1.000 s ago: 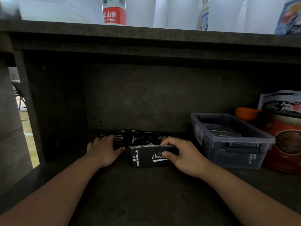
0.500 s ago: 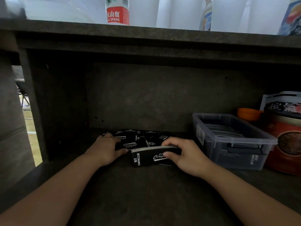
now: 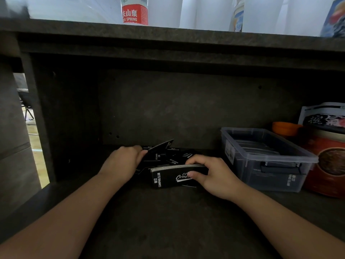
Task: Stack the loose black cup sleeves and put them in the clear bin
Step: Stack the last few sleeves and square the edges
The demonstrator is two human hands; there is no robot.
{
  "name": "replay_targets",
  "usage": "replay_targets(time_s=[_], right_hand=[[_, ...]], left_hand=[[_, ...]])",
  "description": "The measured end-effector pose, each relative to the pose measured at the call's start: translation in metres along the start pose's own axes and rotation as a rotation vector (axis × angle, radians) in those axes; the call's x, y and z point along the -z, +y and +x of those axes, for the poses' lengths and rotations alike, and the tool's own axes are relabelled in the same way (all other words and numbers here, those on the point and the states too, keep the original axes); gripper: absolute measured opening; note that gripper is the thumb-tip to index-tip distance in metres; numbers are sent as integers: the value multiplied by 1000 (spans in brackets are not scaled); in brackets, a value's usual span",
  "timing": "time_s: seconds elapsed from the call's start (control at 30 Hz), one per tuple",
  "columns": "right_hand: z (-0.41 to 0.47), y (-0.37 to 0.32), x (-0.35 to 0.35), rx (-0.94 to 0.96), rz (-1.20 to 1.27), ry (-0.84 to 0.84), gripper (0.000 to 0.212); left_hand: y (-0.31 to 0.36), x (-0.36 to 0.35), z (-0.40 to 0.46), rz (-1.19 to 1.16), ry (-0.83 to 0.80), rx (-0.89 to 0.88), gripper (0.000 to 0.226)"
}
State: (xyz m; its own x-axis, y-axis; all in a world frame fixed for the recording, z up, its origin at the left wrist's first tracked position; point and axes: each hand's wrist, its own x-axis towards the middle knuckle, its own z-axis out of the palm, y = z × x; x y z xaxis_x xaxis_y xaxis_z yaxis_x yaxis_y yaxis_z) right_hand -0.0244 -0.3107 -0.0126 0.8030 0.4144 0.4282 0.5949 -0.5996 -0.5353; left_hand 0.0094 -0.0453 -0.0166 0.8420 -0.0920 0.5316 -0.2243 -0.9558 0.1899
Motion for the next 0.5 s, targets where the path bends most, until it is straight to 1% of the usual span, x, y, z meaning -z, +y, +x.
replay_targets(time_s=[0.1,0.13,0.17,0.2,0.23,0.27,0.3,0.33,0.37,0.4,0.43,0.47,0.5], right_hand=[[0,0,-1,-2,9,2,20],[0,0,-1,-7,9,2,21],[0,0,-1,-19,6,3,25],[1,0,-1,-38,-4,5,33],[0,0,-1,-65,-20,5,46],[0,-1,-1,-98,-26,2,61],[0,-1,-1,-120,-10,3,75],[0,-2,-1,-125,21,9,86],[0,-3,-1,-122,47,15,92],[0,-4,-1,-120,65,17,93],[0,-4,0,-118,75,13,89],[-1,-4,0,-106,72,7,79],[0,-4,1,-88,49,8,66]], left_hand=[[-2,0,0,-74,-28,53,14],[-4,0,0,-125,-2,68,13],[-5,1,0,-183,42,72,17],[-6,2,0,-249,88,48,21],[-5,5,-1,-304,115,-4,22],[-4,6,-1,-357,105,-75,22],[-2,7,-2,-427,52,-138,24],[1,8,-4,-535,-41,-166,28],[5,9,-6,-682,-156,-157,34],[10,9,-8,-838,-266,-127,36],[13,9,-8,-974,-343,-83,35],[15,9,-7,-1064,-371,-37,35],[15,9,-6,-1119,-353,15,38]])
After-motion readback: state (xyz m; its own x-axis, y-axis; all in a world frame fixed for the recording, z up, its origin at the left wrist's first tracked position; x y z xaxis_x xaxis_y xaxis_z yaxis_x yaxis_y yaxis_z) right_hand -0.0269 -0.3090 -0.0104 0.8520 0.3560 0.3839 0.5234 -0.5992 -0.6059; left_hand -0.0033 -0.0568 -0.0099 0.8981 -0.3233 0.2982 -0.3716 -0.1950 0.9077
